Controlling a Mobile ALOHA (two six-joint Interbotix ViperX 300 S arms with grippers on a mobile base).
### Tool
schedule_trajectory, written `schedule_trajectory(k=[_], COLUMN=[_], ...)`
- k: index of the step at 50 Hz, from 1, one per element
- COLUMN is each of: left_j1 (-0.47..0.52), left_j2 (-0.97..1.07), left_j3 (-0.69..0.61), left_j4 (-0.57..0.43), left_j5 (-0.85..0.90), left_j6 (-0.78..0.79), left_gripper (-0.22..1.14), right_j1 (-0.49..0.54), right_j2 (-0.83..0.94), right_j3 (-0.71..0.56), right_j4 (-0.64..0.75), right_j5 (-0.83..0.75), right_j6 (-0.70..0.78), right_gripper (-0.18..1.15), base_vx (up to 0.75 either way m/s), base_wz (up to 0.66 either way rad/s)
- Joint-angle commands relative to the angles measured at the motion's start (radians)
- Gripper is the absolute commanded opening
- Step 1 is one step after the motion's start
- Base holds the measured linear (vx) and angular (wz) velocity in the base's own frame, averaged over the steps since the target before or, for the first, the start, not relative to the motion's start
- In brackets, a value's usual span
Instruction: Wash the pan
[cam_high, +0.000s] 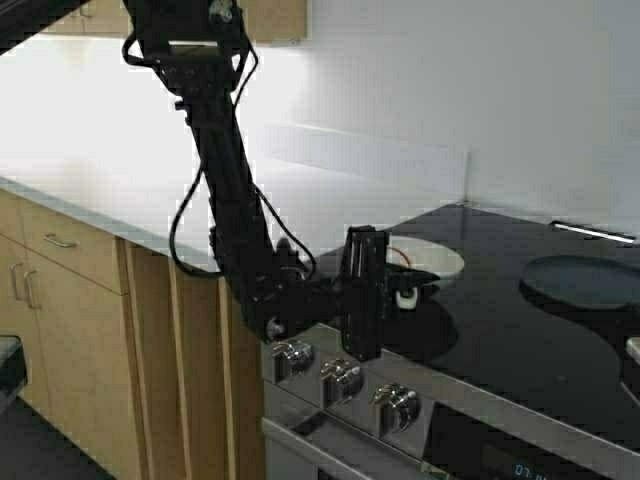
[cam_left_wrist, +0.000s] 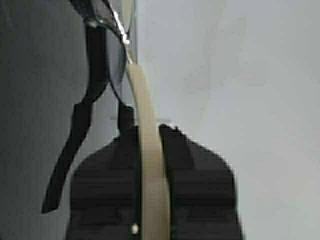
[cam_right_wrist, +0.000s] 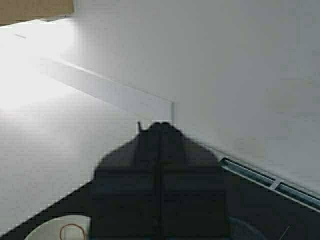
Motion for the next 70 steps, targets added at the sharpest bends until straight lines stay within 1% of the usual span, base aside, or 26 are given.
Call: schedule_trajectory(k=[1,11,24,35,45,64,70], left_j1=[-0.003,-0.002,0.000,0.008,0.008,0.009,0.009], left_j2=[-0.104,-0.169,-0.249,-0.275,-0.273,-0.273,-0.276], left_j3=[0.040,0.137,0.278,0.364,0.399,0.433,0.433], left_j4=[0.002,-0.017,-0.048,-0.048,-0.048,-0.048,-0.044], left_j5=[-0.061,-0.101,-0.150,-0.173,-0.224,-0.238,-0.244], left_j6=[0.025,0.029,0.092,0.097,0.110,0.129,0.130], left_gripper=[0.02,0.02,0.02,0.02,0.02,0.02,0.02], right_j1=[0.000,0.000,0.000,0.000,0.000,0.000,0.028], right_j2=[0.005,0.005,0.005,0.011,0.012,0.023,0.023], right_j3=[-0.012,-0.012,-0.012,-0.009,-0.006,-0.003,-0.002], right_j4=[-0.003,-0.005,-0.012,-0.012,-0.021,-0.035,-0.035], right_j5=[-0.005,-0.005,-0.005,-0.005,-0.005,-0.005,-0.005], right_j6=[0.000,0.002,0.002,0.003,0.003,0.006,0.008], right_gripper=[0.07,0.07,0.07,0.07,0.07,0.07,0.07], base_vx=[0.01,0.01,0.01,0.02,0.04,0.06,0.05], base_wz=[0.04,0.04,0.04,0.12,0.24,0.43,0.51])
